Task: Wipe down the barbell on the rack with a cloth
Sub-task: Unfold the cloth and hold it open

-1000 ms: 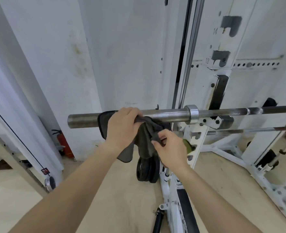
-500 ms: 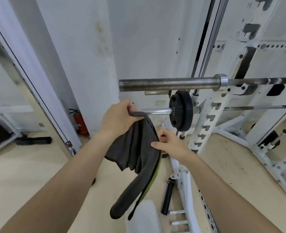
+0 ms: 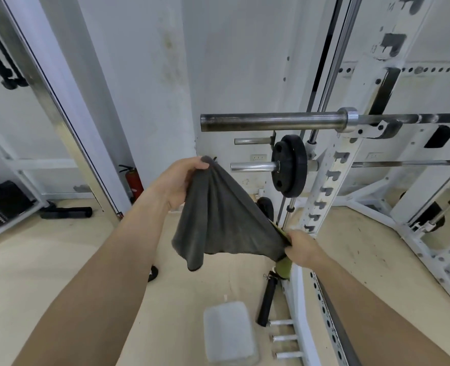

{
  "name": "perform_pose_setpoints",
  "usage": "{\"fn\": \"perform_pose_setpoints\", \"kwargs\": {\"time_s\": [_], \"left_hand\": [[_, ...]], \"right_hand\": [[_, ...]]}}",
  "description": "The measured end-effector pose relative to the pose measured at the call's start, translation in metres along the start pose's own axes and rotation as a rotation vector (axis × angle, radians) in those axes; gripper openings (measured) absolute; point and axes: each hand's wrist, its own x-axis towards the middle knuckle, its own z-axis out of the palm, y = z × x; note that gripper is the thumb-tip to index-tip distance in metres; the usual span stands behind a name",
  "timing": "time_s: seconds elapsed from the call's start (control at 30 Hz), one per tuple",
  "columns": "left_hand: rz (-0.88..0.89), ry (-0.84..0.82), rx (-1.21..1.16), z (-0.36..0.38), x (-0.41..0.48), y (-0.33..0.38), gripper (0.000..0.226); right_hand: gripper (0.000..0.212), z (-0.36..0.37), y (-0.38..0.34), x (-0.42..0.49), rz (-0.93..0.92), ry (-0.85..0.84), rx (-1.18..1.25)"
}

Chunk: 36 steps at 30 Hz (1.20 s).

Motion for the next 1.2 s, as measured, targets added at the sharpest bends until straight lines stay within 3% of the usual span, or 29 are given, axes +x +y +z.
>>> {"fn": "perform_pose_setpoints", "kwargs": {"time_s": [0.1, 0.17, 0.23, 0.3, 0.37, 0.47, 0.6, 0.73, 0.9, 1.1, 1.2], "left_hand": [[0.008, -0.037, -0.026, -0.001, 0.007, -0.015, 0.032], [-0.027, -0.036, 0.057, 0.007, 0.009, -0.027, 0.034], [-0.067, 0.028, 0.23, 0.025, 0.01, -0.039, 0.034], [-0.101, 0.081, 0.394, 0.046, 0.013, -0.056, 0.033], [-0.143, 0.116, 0.427, 0.07, 0.013, -0.071, 0.031], [-0.195, 0.143, 0.179, 0.106, 0.005, -0.08, 0.017], [-0.27, 0.091, -0.133, 0.127, -0.004, -0.083, 0.036], [-0.203, 0.018, 0.032, 0.136, -0.013, -0.079, 0.061], [-0.025, 0.02, 0.152, 0.142, -0.015, -0.083, 0.071], [0.077, 0.025, 0.04, 0.132, -0.021, -0.086, 0.045], [0.192, 0.15, 0.083, 0.124, -0.025, -0.101, 0.022]], "right_hand": [[0.025, -0.011, 0.009, 0.002, 0.168, 0.098, 0.084], [0.022, -0.021, 0.008, 0.005, 0.209, 0.148, 0.358], [0.017, -0.031, -0.004, 0.002, 0.241, 0.12, 0.724], [0.016, -0.04, -0.018, -0.003, 0.205, 0.093, 0.931], [0.02, -0.045, -0.033, -0.006, 0.124, 0.078, 0.974], [0.024, -0.048, -0.052, -0.015, 0.055, 0.044, 0.932], [0.02, -0.049, -0.058, -0.021, 0.076, 0.023, 0.983], [0.022, -0.05, -0.053, -0.023, 0.062, -0.092, 1.229], [0.042, -0.045, -0.054, -0.018, 0.075, -0.039, 1.224], [0.007, -0.054, -0.051, -0.008, 0.105, 0.003, 1.297], [0.007, -0.059, -0.054, -0.004, 0.173, 0.005, 1.41]]}}
